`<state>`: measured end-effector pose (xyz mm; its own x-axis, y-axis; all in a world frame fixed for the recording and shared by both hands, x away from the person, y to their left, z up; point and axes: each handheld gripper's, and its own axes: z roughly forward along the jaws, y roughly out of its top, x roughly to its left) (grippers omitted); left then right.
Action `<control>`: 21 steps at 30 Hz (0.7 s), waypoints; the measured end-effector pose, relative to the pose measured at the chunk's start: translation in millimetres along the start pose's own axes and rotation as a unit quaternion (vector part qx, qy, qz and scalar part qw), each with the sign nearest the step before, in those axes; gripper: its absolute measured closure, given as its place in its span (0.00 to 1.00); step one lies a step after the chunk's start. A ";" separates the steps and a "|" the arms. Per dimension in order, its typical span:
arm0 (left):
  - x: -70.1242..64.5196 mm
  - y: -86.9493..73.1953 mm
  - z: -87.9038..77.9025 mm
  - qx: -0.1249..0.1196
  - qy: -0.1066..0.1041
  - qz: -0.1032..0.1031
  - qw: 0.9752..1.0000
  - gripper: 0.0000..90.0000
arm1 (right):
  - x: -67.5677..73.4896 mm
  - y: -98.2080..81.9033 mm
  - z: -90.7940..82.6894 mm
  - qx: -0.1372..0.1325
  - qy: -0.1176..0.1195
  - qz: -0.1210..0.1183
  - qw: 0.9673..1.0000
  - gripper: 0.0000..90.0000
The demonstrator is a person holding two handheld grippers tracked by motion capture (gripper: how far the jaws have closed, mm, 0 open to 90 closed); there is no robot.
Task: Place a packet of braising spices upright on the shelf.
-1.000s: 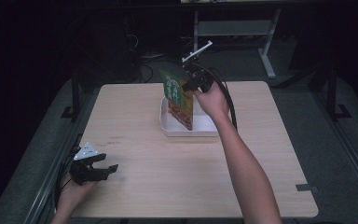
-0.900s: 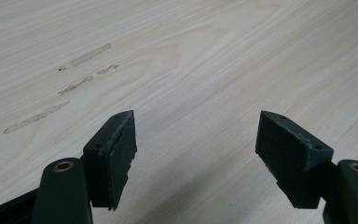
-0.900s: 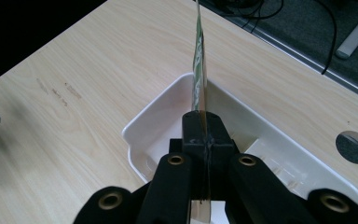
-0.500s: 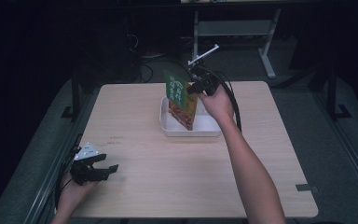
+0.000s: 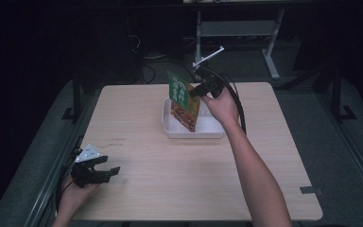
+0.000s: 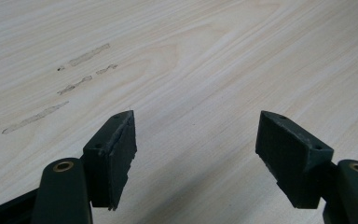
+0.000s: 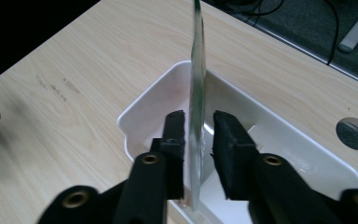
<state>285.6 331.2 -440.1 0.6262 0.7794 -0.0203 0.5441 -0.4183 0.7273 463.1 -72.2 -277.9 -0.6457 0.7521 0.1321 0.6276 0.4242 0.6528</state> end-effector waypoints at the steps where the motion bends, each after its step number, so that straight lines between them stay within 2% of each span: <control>1: -0.2 0.0 0.2 0.000 0.000 0.000 1.000 0.32 | -1.1 -0.8 -1.0 -0.001 0.003 0.004 1.000 0.73; 3: -0.3 0.0 0.5 0.000 0.000 0.000 1.000 0.32 | -3.1 -3.2 -4.3 -0.011 0.018 0.010 1.000 0.70; 12: -1.0 0.0 0.8 0.001 0.000 0.000 1.000 0.32 | -4.7 -11.5 -15.9 -0.025 0.027 0.011 0.999 0.60; 21: -1.7 0.3 0.6 0.000 0.001 0.002 1.000 0.32 | -9.5 -26.2 -24.8 -0.031 0.042 0.016 0.999 0.57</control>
<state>285.0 329.5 -440.2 0.6273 0.7786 -0.0161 0.5416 -0.4213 0.7274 442.0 -102.9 -277.7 -0.6613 0.7190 0.2136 0.6221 0.3667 0.6917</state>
